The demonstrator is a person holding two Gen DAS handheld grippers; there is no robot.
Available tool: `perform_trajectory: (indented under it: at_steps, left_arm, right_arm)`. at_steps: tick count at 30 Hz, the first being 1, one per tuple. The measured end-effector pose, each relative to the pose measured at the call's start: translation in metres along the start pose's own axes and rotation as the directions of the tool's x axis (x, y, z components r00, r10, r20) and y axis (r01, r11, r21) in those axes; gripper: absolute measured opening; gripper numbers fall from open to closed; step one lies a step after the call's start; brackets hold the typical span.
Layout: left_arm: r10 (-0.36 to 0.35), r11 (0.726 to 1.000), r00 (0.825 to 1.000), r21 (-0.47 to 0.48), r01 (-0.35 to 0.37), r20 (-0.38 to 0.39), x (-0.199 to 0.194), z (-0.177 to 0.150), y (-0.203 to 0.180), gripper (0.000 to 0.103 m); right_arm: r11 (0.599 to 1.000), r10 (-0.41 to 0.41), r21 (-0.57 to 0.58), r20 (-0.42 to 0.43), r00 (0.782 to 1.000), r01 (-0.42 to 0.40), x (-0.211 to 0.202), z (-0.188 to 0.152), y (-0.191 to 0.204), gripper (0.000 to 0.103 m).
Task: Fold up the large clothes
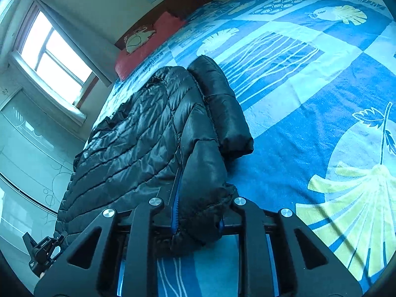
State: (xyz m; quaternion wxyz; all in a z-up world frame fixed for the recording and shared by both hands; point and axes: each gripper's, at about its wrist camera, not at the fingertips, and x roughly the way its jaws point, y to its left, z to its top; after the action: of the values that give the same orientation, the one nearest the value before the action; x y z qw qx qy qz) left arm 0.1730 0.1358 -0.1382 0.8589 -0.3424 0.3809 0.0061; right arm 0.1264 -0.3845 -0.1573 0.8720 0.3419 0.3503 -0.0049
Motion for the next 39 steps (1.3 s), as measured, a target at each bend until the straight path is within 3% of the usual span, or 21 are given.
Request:
perform_trajectory:
  at_steps: [8, 17, 23, 27, 31, 34, 39]
  left_arm:
    - [-0.005, 1.0, 0.999, 0.029, 0.006, -0.037, -0.037, -0.016, 0.007, 0.024]
    - [0.016, 0.998, 0.998, 0.055, -0.013, -0.054, -0.093, -0.058, 0.037, 0.024]
    - [0.004, 0.999, 0.997, 0.054, 0.0, -0.074, -0.092, -0.063, 0.048, 0.026]
    - [0.021, 0.998, 0.995, 0.063, -0.015, -0.095, -0.088, -0.056, 0.053, 0.043]
    - [0.016, 0.999, 0.993, 0.046, -0.011, -0.121, -0.095, -0.056, 0.062, 0.06]
    - [0.023, 0.999, 0.993, 0.051, -0.017, -0.119, -0.105, -0.055, 0.069, 0.064]
    - [0.058, 0.991, 0.994, 0.126, -0.047, -0.09, -0.13, -0.051, 0.069, 0.071]
  right_arm:
    - [1.0, 0.008, -0.025, -0.028, 1.0, -0.009, -0.031, -0.011, -0.002, 0.019]
    - [0.999, 0.009, -0.042, -0.062, 0.998, -0.011, -0.069, -0.047, -0.01, 0.019]
    - [1.0, 0.006, -0.024, -0.072, 0.997, -0.008, -0.068, -0.058, -0.018, 0.019]
    - [0.999, -0.019, -0.045, -0.064, 0.998, 0.016, -0.073, -0.062, -0.013, 0.022]
    - [0.998, -0.044, -0.043, -0.073, 0.996, 0.041, -0.083, -0.069, -0.014, 0.035]
    - [0.998, -0.056, -0.041, -0.083, 0.995, 0.053, -0.097, -0.076, -0.018, 0.041]
    - [0.991, -0.118, -0.074, -0.093, 0.989, 0.112, -0.129, -0.089, -0.019, 0.042]
